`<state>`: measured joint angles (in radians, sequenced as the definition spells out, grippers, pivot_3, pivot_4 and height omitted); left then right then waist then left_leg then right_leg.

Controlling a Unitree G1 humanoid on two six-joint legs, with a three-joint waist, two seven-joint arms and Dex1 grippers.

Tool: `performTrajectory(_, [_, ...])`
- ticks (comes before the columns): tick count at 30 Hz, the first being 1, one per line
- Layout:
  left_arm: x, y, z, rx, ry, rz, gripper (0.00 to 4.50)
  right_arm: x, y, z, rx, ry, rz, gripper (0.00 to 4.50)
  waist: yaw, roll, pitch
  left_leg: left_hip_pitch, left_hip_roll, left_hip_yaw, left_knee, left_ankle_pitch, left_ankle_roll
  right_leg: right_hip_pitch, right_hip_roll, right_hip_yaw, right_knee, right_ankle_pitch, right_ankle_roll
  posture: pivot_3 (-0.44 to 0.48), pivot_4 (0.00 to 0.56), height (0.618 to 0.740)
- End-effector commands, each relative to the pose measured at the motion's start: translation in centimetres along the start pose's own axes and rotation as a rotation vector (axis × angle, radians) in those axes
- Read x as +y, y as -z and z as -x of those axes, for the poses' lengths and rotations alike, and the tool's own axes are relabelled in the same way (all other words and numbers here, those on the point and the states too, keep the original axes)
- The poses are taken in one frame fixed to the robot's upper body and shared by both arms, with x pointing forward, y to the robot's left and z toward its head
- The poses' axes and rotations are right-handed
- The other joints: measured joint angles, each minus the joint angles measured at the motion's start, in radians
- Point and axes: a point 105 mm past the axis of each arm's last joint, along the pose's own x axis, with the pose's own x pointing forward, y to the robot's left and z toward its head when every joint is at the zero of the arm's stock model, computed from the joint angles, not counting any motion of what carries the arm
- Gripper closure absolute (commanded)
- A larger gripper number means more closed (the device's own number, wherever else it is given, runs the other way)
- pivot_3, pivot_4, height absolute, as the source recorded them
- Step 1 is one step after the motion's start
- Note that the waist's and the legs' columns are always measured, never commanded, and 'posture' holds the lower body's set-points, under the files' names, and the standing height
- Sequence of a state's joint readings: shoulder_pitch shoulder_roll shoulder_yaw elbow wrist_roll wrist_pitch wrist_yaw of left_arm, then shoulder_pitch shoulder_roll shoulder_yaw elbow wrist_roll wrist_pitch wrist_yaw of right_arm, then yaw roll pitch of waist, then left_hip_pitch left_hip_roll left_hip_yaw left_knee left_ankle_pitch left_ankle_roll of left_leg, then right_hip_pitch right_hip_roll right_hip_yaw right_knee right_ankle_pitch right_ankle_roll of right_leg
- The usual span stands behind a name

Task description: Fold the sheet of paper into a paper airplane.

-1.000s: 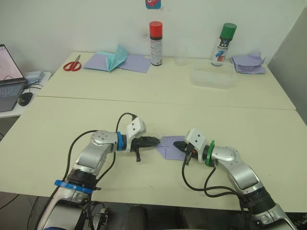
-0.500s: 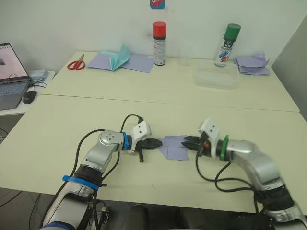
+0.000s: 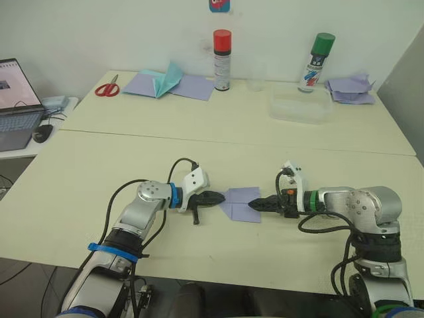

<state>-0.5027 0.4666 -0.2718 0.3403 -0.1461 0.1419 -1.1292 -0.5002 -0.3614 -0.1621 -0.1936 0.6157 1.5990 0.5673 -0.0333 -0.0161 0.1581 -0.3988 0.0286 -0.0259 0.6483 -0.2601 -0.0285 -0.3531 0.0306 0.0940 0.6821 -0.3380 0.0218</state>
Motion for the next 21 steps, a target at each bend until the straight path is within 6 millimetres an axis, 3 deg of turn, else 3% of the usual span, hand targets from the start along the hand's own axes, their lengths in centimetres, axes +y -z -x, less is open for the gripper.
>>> performTrajectory(1, [-0.7,2.8,0.0,0.101,0.007,0.067,4.50,-0.4,0.3,-0.1,0.007,0.010,-0.050,0.02,-0.001,0.000,0.000,0.000,0.000,0.000,0.000,0.000,0.000,0.000,0.000,0.000,0.000,0.000,0.000,0.000,0.150,0.740])
performTrajectory(13, [-0.8,2.7,-0.2,0.099,0.012,0.066,4.50,0.3,-0.7,-2.4,-0.045,-0.055,-0.223,0.02,-0.018,0.000,-0.003,0.002,0.001,0.001,-0.001,0.000,0.000,0.001,0.001,0.000,0.000,0.000,0.000,0.000,0.150,0.740])
performTrajectory(21, [-0.8,2.7,-0.2,0.100,0.016,0.060,4.50,1.1,-1.0,-2.9,-0.043,-0.094,-0.251,0.02,-0.028,0.000,-0.004,0.003,0.002,0.001,-0.002,0.000,0.000,0.001,0.002,0.001,0.000,0.000,0.000,0.000,0.150,0.740])
